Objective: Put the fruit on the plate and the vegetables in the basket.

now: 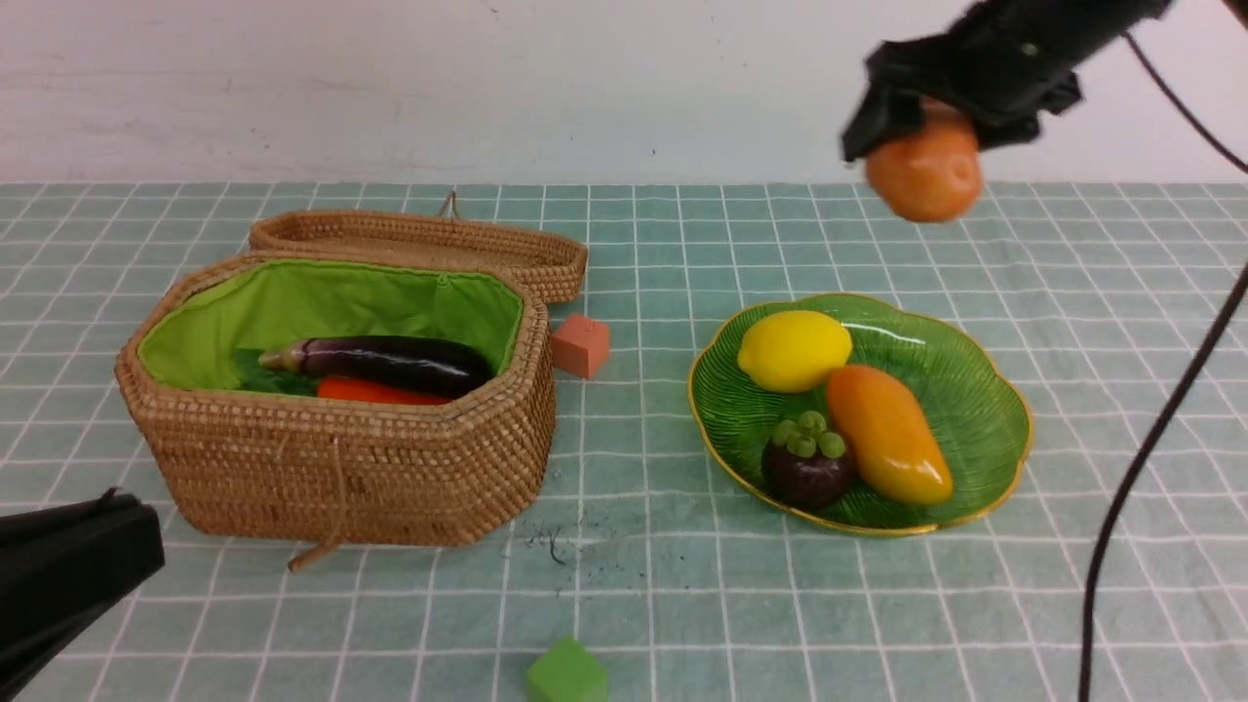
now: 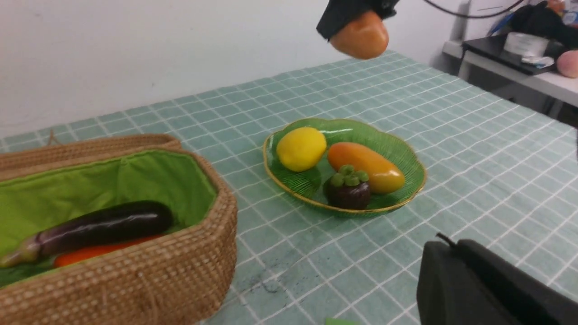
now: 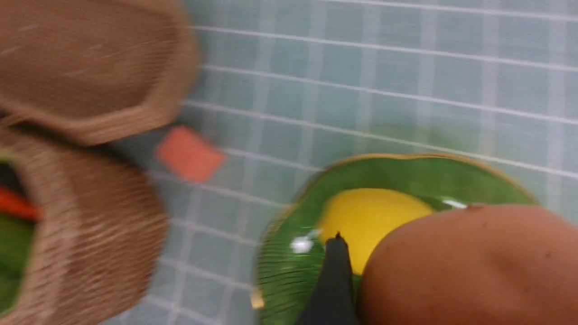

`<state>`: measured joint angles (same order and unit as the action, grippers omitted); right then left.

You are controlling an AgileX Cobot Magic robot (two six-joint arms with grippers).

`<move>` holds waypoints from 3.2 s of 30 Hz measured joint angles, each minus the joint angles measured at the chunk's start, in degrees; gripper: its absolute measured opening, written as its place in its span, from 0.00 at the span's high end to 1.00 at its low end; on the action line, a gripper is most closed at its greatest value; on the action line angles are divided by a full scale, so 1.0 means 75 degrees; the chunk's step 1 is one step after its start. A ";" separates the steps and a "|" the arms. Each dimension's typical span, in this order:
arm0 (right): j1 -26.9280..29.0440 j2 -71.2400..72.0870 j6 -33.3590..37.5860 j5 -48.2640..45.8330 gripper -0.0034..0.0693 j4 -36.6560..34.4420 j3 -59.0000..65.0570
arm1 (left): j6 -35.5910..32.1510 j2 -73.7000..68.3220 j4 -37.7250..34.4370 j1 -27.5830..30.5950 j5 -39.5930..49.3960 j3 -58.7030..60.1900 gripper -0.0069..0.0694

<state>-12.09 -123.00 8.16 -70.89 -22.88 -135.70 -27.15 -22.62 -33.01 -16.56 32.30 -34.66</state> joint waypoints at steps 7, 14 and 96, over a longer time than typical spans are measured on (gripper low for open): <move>-0.1946 -0.0260 0.1891 0.1268 0.15 -0.1149 0.0000 | 0.2136 0.0000 0.2186 0.0000 0.0048 0.0000 0.91; -0.3421 -0.1376 0.3228 0.3778 0.15 -0.1459 0.0000 | 0.3702 0.0000 0.3407 0.0000 0.0094 0.0000 0.91; 0.0762 1.5207 -0.0946 0.4590 0.98 0.3566 1.5808 | 0.1639 0.3133 0.0415 0.0000 -0.0932 0.2733 0.92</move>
<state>-6.37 -8.95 1.07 -36.46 3.86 -17.14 -14.87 0.88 -29.90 -16.56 25.31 -14.17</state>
